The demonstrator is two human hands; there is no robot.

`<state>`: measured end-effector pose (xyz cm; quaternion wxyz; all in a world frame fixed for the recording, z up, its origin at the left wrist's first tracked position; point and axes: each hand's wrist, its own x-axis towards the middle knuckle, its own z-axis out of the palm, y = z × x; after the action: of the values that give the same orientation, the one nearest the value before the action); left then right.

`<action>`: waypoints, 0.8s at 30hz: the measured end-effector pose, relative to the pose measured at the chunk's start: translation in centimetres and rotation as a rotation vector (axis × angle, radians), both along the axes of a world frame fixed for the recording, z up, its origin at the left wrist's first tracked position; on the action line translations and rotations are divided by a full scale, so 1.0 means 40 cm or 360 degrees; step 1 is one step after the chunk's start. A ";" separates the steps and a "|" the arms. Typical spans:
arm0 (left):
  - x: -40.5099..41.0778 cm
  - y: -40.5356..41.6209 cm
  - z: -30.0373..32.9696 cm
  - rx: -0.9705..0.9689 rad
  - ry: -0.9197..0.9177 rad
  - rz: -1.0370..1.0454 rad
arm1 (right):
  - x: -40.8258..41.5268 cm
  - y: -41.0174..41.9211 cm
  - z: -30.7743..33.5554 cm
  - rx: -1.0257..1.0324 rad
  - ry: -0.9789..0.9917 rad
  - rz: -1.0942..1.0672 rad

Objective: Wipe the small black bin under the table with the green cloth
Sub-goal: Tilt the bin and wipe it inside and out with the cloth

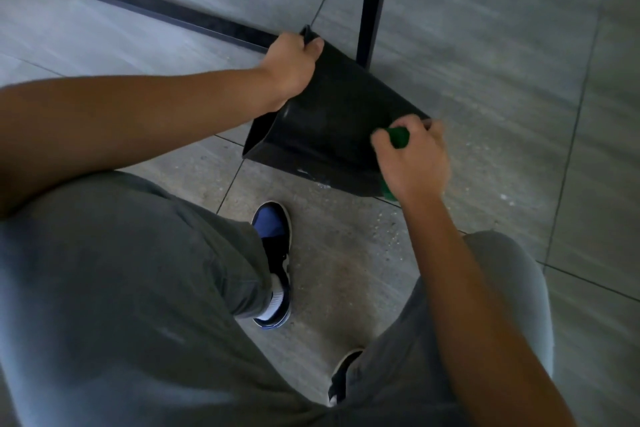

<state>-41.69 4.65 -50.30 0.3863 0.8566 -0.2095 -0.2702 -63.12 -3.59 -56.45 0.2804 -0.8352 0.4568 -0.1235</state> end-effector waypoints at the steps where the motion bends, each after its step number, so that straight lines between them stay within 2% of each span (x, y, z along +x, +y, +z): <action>1: -0.002 0.000 0.004 0.0000 -0.0006 -0.0012 | 0.014 0.011 0.000 -0.0013 -0.0020 0.0031; 5: 0.010 0.015 0.008 -0.0003 -0.0007 -0.0058 | -0.006 0.059 -0.057 -0.0077 -0.0038 0.0030; 9: 0.027 0.025 -0.001 -0.0020 -0.0016 -0.0082 | -0.092 0.024 -0.090 0.0113 0.0018 -0.0316; 15: 0.044 0.008 0.005 0.0077 -0.0183 -0.0213 | -0.085 -0.023 -0.015 0.0272 -0.0375 -0.0458; 18: 0.036 -0.013 0.021 0.0038 -0.0348 -0.0236 | -0.066 -0.026 -0.014 0.0403 -0.0432 -0.0495; 21: 0.032 -0.002 0.035 -0.0047 -0.0187 -0.0327 | -0.078 -0.024 -0.039 0.0605 -0.0458 -0.0504; 24: 0.036 0.015 0.057 -0.0152 0.0279 -0.0594 | -0.104 -0.027 -0.054 0.0711 -0.0493 -0.0568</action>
<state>-40.27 5.27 -48.01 0.3864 0.7570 -0.3427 -0.4003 -67.27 -4.67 -58.63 0.4968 -0.6310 0.5637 -0.1930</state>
